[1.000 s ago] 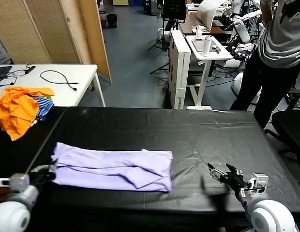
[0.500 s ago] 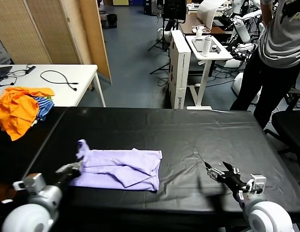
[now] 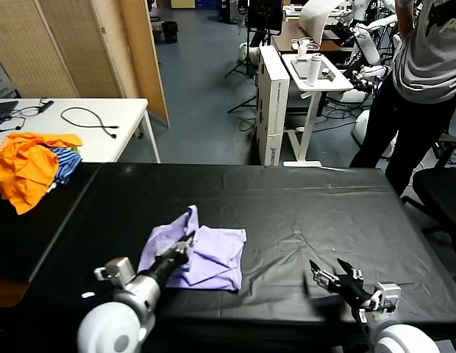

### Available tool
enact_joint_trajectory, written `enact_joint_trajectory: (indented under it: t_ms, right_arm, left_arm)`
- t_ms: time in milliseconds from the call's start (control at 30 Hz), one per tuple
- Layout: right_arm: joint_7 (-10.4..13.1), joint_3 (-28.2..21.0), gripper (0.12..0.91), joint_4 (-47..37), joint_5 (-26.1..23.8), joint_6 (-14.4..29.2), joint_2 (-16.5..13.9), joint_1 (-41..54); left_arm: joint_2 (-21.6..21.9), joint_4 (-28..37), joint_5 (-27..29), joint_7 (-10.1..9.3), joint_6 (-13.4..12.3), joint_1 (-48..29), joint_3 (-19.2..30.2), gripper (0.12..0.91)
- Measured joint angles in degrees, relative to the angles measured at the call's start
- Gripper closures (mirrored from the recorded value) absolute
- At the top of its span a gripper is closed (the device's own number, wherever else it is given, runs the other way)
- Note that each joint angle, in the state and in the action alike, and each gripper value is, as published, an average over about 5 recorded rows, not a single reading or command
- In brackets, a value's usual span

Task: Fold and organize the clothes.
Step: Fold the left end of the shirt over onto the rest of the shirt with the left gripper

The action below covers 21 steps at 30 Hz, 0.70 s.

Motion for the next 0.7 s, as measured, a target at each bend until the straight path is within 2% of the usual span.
enact_joint_trajectory:
  t_ms: [333,700]
  right_arm:
    - [0.18,-0.83,0.118,0.73,-1.02,-0.31,0.69,0.03]
    - [0.13,-1.76,0.118,1.66,-1.72,-1.09,0.67,0.7]
  left_arm:
    - [-2.42,2.09,0.9,0.08,0.05,-1.25,2.3,0.848]
    - [-2.79,4.17,1.91,0.94,0.59,-1.3,4.57,0.848]
